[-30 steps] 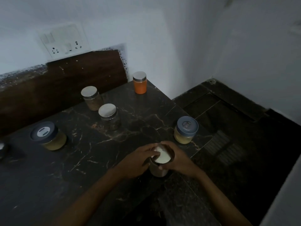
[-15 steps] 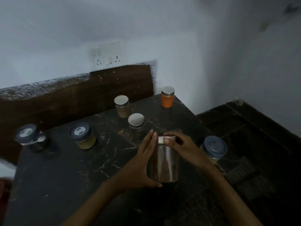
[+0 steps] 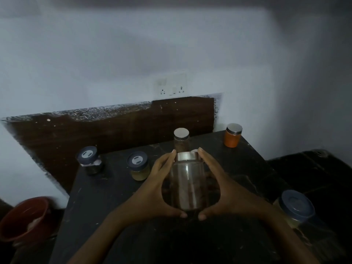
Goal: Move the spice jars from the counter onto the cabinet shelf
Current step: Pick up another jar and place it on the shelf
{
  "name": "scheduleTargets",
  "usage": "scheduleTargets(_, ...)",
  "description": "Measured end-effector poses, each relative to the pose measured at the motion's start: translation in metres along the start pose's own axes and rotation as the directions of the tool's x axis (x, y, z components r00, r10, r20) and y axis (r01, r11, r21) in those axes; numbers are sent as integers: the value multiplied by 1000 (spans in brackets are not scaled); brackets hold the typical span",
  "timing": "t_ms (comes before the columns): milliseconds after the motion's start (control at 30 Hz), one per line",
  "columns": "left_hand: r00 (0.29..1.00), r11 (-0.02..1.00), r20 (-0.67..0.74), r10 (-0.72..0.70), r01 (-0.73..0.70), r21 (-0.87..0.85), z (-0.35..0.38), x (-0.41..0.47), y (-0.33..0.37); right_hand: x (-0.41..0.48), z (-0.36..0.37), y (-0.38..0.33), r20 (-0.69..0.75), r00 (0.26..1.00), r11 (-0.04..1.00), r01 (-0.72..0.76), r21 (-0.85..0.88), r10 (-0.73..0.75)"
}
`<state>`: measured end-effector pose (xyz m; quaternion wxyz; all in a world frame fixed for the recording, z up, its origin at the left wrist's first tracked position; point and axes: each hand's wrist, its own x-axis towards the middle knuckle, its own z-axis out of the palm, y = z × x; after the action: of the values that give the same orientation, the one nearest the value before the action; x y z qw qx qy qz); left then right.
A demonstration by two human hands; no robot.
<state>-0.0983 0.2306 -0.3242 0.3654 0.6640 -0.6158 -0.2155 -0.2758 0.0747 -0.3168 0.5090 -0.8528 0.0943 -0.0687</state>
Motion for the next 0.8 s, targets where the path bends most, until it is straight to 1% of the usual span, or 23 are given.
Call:
scheduleTargets(167, 1000, 1000, -27, -1, 0, -13, -11, -13, 1, 13, 8, -9, 35, 998, 990, 62, -129, -58)
scheduleTargets(300, 999, 1000, -47, -17, 17, -2, -20, -21, 1, 23, 11, -17, 28, 997, 984, 74, -161, -71)
scheduleTargets(500, 993, 982, -99, 67, -48, 182, -29, -23, 7, 39, 18, -34, 26, 992, 973, 123, -193, -121)
scheduleTargets(567, 988, 977, -121, 91, -66, 201, -31, -21, 9, 42, 20, -39, 32, 991, 967, 137, -217, -134)
scheduleTargets(700, 974, 987, -200, 111, -85, 133, -36, -21, 7, 42, 10, -45, 29, 993, 977, 117, -178, -114)
scheduleTargets(800, 972, 995, -213, 99, -91, 50, -37, -24, 7, 41, 3, -47, 65, 995, 984, 90, -152, -81)
